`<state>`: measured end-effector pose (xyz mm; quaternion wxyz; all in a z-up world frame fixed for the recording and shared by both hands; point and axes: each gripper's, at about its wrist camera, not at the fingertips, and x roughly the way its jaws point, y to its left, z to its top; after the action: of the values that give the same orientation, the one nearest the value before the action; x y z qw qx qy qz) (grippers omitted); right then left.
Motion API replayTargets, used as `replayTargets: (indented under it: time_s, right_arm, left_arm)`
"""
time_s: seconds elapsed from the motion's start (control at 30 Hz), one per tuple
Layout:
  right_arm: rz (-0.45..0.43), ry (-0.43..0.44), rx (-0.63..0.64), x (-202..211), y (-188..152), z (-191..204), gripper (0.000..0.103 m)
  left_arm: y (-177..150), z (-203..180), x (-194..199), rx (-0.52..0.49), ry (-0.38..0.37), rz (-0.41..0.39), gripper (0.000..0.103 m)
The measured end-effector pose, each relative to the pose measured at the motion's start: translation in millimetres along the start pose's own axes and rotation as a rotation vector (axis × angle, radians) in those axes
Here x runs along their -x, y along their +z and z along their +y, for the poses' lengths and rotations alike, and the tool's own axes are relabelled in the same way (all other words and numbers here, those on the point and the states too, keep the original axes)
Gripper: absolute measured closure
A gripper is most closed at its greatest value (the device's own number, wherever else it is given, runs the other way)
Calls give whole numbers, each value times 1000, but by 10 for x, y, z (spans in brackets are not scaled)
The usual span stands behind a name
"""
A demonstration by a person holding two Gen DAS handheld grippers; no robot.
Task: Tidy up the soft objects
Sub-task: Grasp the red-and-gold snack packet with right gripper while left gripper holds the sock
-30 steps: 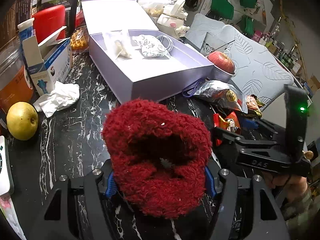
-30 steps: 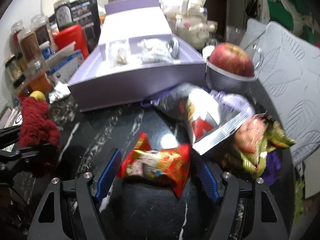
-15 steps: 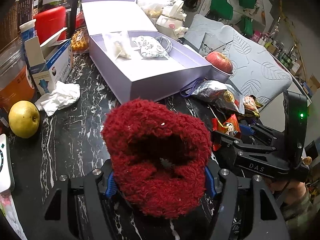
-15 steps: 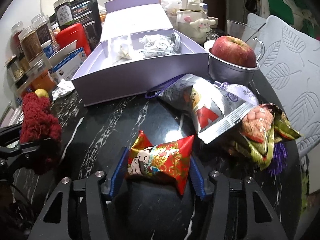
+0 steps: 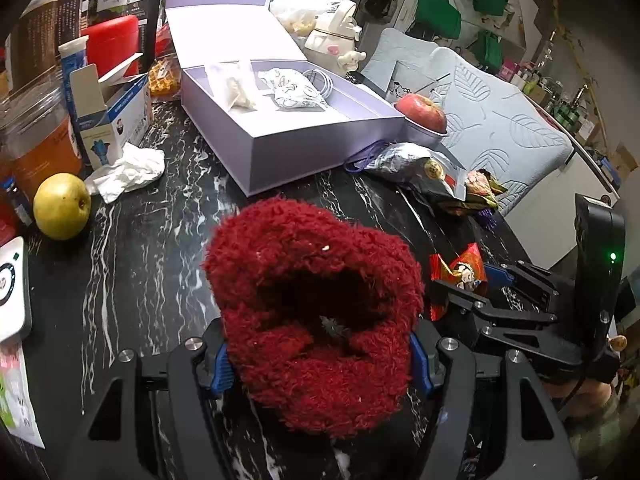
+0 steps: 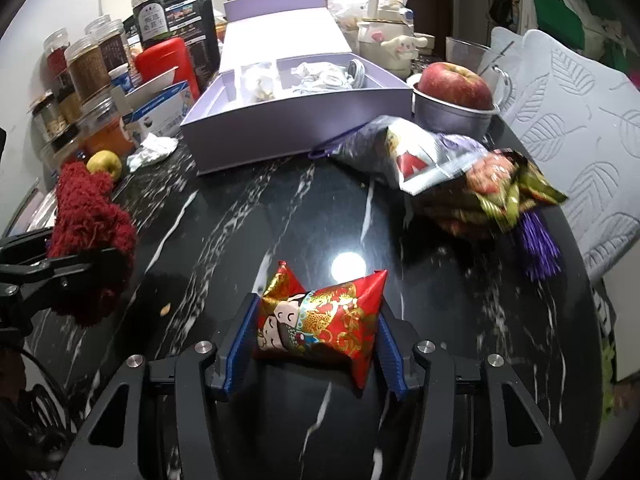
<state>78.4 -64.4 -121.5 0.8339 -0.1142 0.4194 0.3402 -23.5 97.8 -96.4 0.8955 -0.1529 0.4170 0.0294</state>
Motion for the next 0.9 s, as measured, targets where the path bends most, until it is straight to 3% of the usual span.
replayTargets:
  time_s: [0.5,0.9]
  right_arm:
    - [-39,35,-36,377,-372,91,52]
    - [-113,101,-24,746,-376,181,52]
  left_arm:
    - [-262,-87,208,-2,12,-23,37]
    - [-266,-157,371,-8,34,-68,37]
